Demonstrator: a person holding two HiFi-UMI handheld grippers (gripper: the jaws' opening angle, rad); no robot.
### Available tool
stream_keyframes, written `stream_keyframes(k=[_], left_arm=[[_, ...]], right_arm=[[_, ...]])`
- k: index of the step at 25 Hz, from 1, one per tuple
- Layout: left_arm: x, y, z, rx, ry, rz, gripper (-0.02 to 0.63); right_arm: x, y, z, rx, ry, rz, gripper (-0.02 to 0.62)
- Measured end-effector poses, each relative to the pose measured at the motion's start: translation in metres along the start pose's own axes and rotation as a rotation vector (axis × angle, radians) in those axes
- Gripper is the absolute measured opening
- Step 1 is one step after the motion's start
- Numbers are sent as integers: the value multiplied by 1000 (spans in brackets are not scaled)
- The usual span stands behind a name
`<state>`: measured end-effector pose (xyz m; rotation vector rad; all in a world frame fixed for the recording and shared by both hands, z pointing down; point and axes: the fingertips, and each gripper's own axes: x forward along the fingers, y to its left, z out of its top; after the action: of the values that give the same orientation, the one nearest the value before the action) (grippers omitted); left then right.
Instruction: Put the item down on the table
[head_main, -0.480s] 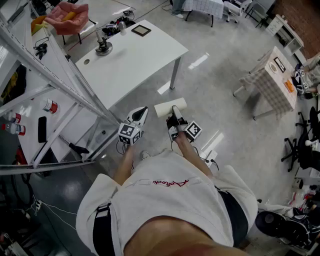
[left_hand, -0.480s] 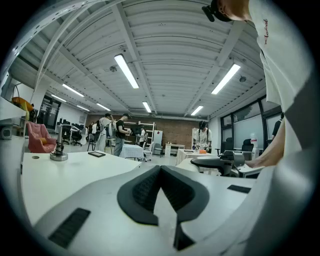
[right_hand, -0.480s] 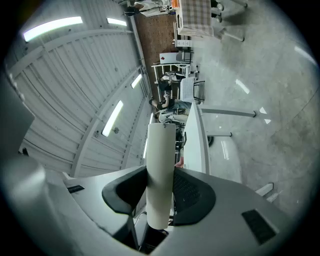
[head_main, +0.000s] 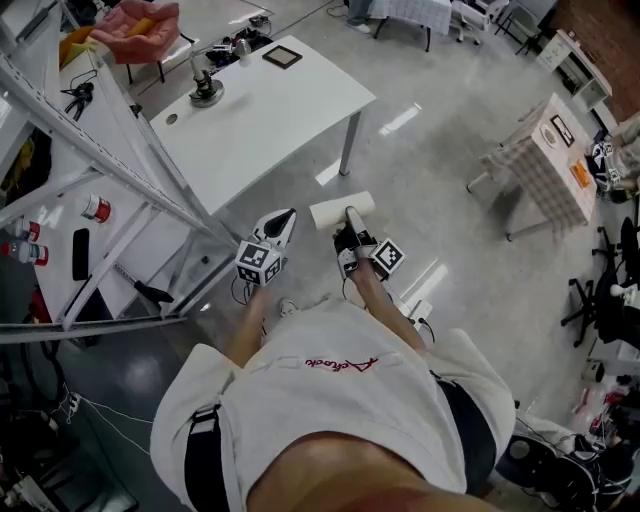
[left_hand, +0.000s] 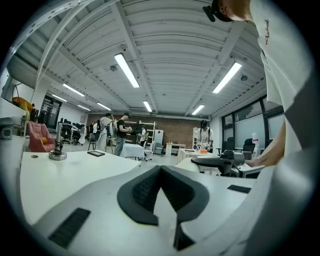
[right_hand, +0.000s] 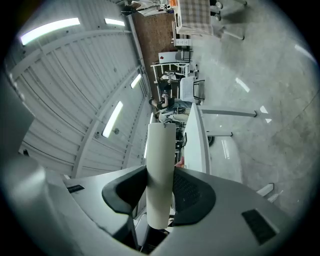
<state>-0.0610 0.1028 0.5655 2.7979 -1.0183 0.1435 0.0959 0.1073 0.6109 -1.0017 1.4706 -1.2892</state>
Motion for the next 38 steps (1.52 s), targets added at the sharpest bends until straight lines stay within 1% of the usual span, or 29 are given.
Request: stream_keyframes(k=[4, 10, 13, 18, 21, 24, 29, 38], left_arm=[[11, -3, -4, -11, 8, 16, 23], [27, -11, -5, -23, 6, 48, 23], [33, -18, -8, -28, 10, 58, 23], [38, -25, -12, -27, 19, 72, 23], [41, -24, -14, -28, 27, 80, 23], [46, -22, -16, -32, 28, 88, 23], [59, -23, -15, -27, 28, 81, 23], [82, -2, -14, -35, 26, 77, 23]], right_arm=[[1, 0, 9, -15, 13, 12, 156], [0, 1, 25, 1, 40, 24, 156], [-4, -5, 34, -9, 62, 18, 156], [-9, -16, 39, 16, 75, 3, 156], [-6, -20, 40, 8, 88, 3, 156], [-3, -20, 41, 24, 97, 8, 156], [3, -26, 50, 20, 98, 6, 156], [28, -26, 65, 24, 92, 19, 156]])
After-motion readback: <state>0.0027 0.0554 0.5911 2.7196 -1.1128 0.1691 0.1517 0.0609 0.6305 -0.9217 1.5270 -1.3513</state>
